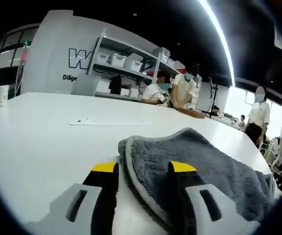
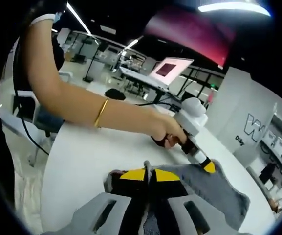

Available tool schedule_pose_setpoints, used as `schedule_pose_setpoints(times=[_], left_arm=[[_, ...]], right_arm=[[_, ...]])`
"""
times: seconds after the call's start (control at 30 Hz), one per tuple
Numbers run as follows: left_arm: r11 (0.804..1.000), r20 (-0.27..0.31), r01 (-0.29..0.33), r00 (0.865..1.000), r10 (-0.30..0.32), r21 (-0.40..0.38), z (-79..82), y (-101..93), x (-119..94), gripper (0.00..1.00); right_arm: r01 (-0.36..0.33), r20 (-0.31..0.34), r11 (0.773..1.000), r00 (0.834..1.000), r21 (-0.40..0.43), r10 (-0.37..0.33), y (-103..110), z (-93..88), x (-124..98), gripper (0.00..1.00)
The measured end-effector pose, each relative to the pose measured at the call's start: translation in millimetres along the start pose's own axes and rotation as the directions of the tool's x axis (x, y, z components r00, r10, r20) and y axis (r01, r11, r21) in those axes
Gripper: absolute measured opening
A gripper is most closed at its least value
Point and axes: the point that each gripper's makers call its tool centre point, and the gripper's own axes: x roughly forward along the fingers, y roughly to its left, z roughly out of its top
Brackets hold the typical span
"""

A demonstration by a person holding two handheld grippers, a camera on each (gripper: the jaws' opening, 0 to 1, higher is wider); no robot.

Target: Open the folded towel by lifting each exposed corner and separating the folded layers until the towel lies flat within the target outline without major curled edges

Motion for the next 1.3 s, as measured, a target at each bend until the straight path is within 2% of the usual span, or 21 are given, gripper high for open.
schedule_pose_setpoints(times=[0.07, 0.17, 0.33, 0.43, 0.57, 0.8, 0.93, 1.0, 1.3], left_arm=[[1.000, 0.008, -0.007, 1.000, 0.007, 0.000, 1.9, 1.9, 1, 0.23], [1.000, 0.022, -0.015, 1.000, 0.015, -0.009, 4.4, 4.9, 2, 0.21], [1.000, 0.013, -0.021, 1.000, 0.021, -0.023, 0.7, 6.3, 2, 0.17], [0.998, 0.029, -0.044, 0.999, 0.045, -0.034, 3.6, 10.8, 0, 0.04], [0.998, 0.041, -0.026, 0.999, 0.028, -0.061, 8.3, 8.4, 0, 0.02], [0.999, 0.034, -0.011, 0.999, 0.013, -0.042, 9.3, 0.0, 0, 0.01], [0.995, 0.046, -0.002, 0.999, 0.006, -0.098, 19.1, -6.3, -1, 0.01], [0.996, 0.063, 0.005, 0.998, 0.000, -0.084, 26.4, -11.3, -1, 0.01], [0.999, 0.098, 0.039, 0.995, -0.036, -0.026, 52.7, -40.8, 5, 0.01]], right_arm=[[-0.001, 0.001, 1.000, 1.000, 0.002, 0.001, 1, -0.1, 0, 0.00], [-0.001, 0.003, 1.000, 1.000, 0.006, 0.001, 2, 0.1, -1, 0.00], [0.002, 0.005, 1.000, 1.000, 0.008, -0.002, 1, 0.9, -2, 0.00], [0.014, 0.008, 1.000, 1.000, 0.013, -0.014, -1, 2.0, -4, 0.00], [0.033, 0.015, 0.999, 0.999, 0.014, -0.033, -6, 3.5, -7, 0.00], [0.056, 0.023, 0.998, 0.998, 0.009, -0.056, -12, 5.9, -14, 0.00], [0.077, 0.029, 0.997, 0.997, -0.003, -0.077, -20, 5.8, -20, 0.00], [0.090, 0.033, 0.996, 0.995, 0.000, -0.090, -23, 6.3, -23, 0.00], [0.213, 0.056, 0.977, 0.975, 0.024, -0.214, -61, 4.6, -62, 0.00]])
